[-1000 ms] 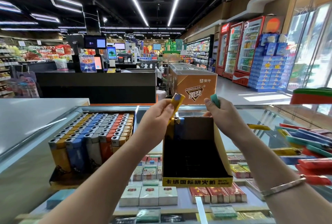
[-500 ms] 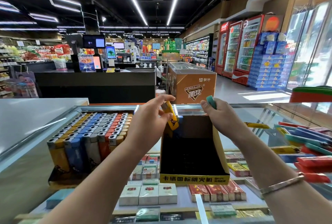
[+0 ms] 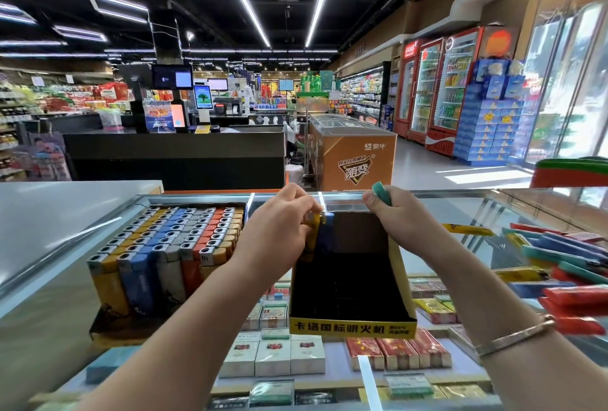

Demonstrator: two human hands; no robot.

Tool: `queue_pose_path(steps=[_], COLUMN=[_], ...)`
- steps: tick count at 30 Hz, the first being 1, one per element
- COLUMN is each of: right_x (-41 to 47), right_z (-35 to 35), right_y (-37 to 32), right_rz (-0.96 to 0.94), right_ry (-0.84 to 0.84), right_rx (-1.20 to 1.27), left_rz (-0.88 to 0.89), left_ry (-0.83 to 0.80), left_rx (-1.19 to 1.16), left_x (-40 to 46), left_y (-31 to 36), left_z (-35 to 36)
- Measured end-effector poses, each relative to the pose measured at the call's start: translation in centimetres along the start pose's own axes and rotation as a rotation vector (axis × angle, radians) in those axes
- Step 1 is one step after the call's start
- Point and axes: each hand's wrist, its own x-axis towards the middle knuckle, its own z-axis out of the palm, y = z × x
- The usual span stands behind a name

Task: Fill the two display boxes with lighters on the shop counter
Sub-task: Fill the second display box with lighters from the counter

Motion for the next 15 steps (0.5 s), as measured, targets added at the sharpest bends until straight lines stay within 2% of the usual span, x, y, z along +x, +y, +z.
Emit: queue_pose_path(steps=[8, 15], right_x=[-0.06, -0.07], right_z=[0.12, 0.12], right_y=[-0.12, -0.10], right_rz=[0.003, 0.013], right_ry=[-0.010, -0.024], right_rx=[-0.016, -0.010], left_rz=[-0.157, -0.183], left_ry=[0.061, 0.085], left_rx=[-0.052, -0.059], left_x=[0.12, -0.16], left_y=[-0.38, -0.09], left_z=[0.03, 0.10])
